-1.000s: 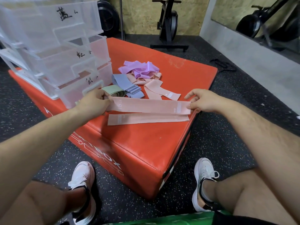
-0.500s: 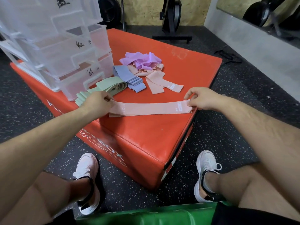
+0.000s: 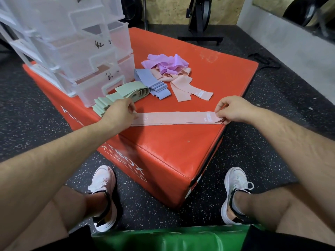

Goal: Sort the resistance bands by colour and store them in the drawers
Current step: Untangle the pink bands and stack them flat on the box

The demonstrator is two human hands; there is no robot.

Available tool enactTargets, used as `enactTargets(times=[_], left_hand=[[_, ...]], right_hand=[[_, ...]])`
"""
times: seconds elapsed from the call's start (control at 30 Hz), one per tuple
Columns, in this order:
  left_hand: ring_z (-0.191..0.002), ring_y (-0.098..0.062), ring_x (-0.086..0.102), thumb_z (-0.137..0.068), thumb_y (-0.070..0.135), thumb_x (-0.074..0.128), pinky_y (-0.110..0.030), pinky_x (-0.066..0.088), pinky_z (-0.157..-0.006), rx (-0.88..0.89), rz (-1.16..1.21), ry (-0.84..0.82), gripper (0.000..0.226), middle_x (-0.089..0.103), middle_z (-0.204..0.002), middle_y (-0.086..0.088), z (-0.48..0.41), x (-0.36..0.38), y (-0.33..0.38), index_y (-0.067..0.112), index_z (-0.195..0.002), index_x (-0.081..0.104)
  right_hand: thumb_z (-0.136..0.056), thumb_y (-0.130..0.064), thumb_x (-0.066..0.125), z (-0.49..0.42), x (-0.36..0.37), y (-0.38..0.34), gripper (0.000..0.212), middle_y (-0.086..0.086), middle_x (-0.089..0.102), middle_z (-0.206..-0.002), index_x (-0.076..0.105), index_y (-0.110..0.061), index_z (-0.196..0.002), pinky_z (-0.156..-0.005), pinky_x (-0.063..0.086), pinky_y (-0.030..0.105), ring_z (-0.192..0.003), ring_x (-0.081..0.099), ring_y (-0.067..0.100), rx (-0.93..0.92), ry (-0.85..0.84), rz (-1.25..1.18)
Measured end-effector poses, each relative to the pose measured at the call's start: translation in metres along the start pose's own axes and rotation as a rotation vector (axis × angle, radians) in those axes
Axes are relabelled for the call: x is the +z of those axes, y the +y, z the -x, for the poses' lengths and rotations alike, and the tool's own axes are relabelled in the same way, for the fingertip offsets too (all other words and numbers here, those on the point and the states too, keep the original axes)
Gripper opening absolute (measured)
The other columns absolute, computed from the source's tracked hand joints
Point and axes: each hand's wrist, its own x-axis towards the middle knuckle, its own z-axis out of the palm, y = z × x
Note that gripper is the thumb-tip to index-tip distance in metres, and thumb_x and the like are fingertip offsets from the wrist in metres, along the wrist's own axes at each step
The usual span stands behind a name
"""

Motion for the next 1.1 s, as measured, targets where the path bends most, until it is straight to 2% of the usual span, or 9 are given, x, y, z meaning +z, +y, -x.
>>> enactTargets(times=[0.1,0.2,0.33,0.5,0.6,0.73,0.87,0.97,1.1], left_hand=[[-0.068,-0.017,0.055,-0.082,0.02,0.075,-0.026,0.036,-0.055,0.022,0.01,-0.001,0.018,0.06,-0.079,-0.001,-0.001,0.0,-0.003,0.015,-0.091,0.06],[-0.077,-0.024,0.054,-0.08,0.015,0.076,-0.028,0.039,-0.069,0.065,-0.022,0.024,0.017,0.052,-0.094,-0.006,-0.001,0.001,-0.006,0.016,-0.086,0.061],[-0.088,-0.025,0.054,-0.085,0.014,0.073,-0.029,0.041,-0.08,0.12,-0.147,-0.038,0.009,0.048,-0.095,-0.004,-0.001,0.002,-0.008,0.011,-0.085,0.064],[-0.096,-0.028,0.051,-0.088,0.02,0.064,-0.042,0.047,-0.085,0.168,-0.227,-0.003,0.005,0.047,-0.093,-0.002,-0.004,-0.003,0.007,0.016,-0.086,0.065],[-0.094,-0.027,0.053,-0.089,0.023,0.063,-0.04,0.047,-0.085,0.274,-0.172,0.039,0.007,0.049,-0.092,0.0,-0.011,0.001,0.031,0.017,-0.086,0.064],[-0.093,-0.025,0.056,-0.089,0.019,0.064,-0.036,0.045,-0.085,0.399,-0.103,0.01,0.008,0.051,-0.09,0.001,-0.028,0.018,0.064,0.014,-0.093,0.069],[-0.097,-0.022,0.057,-0.09,0.019,0.059,-0.036,0.047,-0.087,0.452,-0.036,-0.03,0.013,0.06,-0.1,-0.003,-0.045,0.04,0.096,0.016,-0.1,0.068],[-0.1,-0.021,0.056,-0.093,0.023,0.056,-0.039,0.048,-0.09,0.428,-0.022,-0.093,0.017,0.059,-0.106,-0.003,-0.054,0.055,0.114,0.018,-0.105,0.066],[-0.1,-0.02,0.057,-0.094,0.024,0.053,-0.038,0.048,-0.09,0.39,-0.025,-0.161,0.018,0.06,-0.104,-0.001,-0.059,0.066,0.127,0.02,-0.105,0.067]], right_hand=[[-0.085,-0.003,0.067,0.002,0.0,-0.002,0.011,0.009,0.073,-0.089,0.071,-0.011,-0.09,-0.07,0.064,0.038,-0.069,0.074,0.024,-0.01,0.002,0.02],[-0.082,-0.013,0.072,0.007,-0.003,-0.003,0.01,-0.001,0.071,-0.088,0.071,-0.02,-0.089,-0.067,0.062,0.035,-0.072,0.07,0.02,-0.033,-0.031,0.092],[-0.084,-0.023,0.076,0.01,-0.005,-0.003,0.009,-0.008,0.062,-0.087,0.069,-0.028,-0.089,-0.055,0.048,0.029,-0.062,0.057,0.015,-0.065,-0.026,0.161],[-0.087,-0.029,0.067,0.013,-0.008,-0.016,0.005,-0.015,0.065,-0.092,0.071,-0.031,-0.086,-0.063,0.041,0.028,-0.078,0.059,0.007,-0.136,0.017,0.305],[-0.091,-0.034,0.06,0.001,-0.002,-0.028,0.012,-0.014,0.066,-0.098,0.072,-0.031,-0.091,-0.073,0.045,0.03,-0.087,0.061,0.012,-0.208,0.067,0.283],[-0.094,-0.029,0.06,-0.019,0.008,-0.048,0.015,-0.012,0.059,-0.096,0.075,-0.028,-0.098,-0.082,0.045,0.029,-0.097,0.059,0.016,-0.315,0.011,0.315],[-0.092,-0.016,0.056,-0.039,-0.003,-0.057,0.024,-0.003,0.056,-0.112,0.076,-0.03,-0.097,-0.081,0.047,0.028,-0.097,0.057,0.02,-0.216,0.108,0.283],[-0.088,-0.008,0.052,-0.045,0.001,-0.052,0.033,-0.003,0.061,-0.12,0.075,-0.03,-0.097,-0.076,0.048,0.027,-0.093,0.058,0.02,-0.165,0.034,0.349],[-0.09,-0.009,0.051,-0.048,0.006,-0.044,0.04,0.0,0.06,-0.132,0.07,-0.027,-0.119,-0.086,0.044,0.024,-0.112,0.058,0.023,-0.147,-0.015,0.399]])
